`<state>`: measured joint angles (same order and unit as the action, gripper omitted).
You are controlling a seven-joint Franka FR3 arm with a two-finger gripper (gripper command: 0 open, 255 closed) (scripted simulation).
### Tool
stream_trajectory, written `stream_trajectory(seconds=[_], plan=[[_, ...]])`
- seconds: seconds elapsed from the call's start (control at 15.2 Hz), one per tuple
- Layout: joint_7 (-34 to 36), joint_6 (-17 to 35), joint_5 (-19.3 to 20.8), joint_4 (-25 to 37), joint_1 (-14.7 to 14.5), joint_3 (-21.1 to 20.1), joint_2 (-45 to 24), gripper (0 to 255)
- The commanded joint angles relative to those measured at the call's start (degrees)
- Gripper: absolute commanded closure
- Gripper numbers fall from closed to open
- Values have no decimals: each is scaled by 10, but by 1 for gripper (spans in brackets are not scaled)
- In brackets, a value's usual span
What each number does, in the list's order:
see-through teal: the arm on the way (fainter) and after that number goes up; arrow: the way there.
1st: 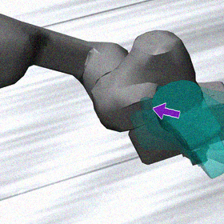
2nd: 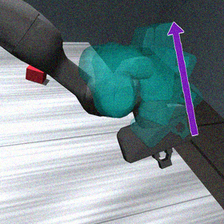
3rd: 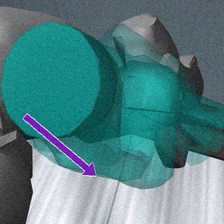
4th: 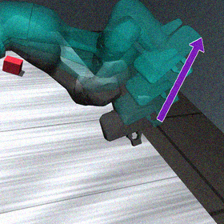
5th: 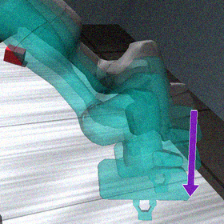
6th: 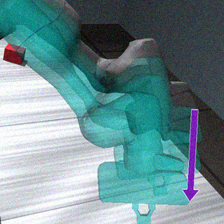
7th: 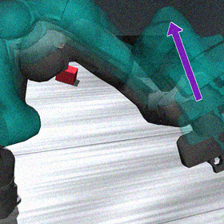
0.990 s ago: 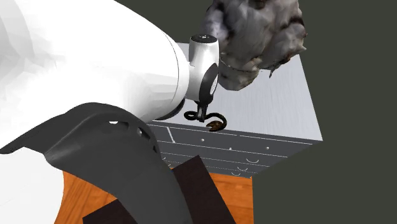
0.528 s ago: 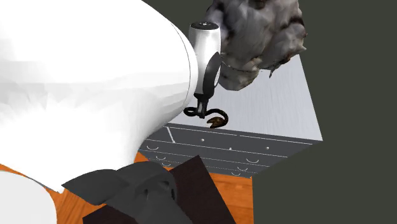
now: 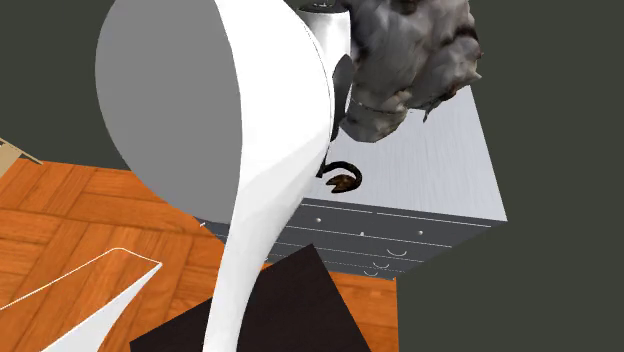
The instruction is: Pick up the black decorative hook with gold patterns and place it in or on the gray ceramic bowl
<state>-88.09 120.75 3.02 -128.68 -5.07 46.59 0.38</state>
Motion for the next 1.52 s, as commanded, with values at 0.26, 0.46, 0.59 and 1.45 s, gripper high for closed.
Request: stream_trajectory(seconds=[0.26,0.46,0.59,1.45], plan=[[19,-46,26,21,-1,-4,35,255],[26,-70,35,34,-2,-8,49,255],[30,-86,40,43,-2,-10,58,255],[117,-120,-47,144,-68,-74,-36,255]])
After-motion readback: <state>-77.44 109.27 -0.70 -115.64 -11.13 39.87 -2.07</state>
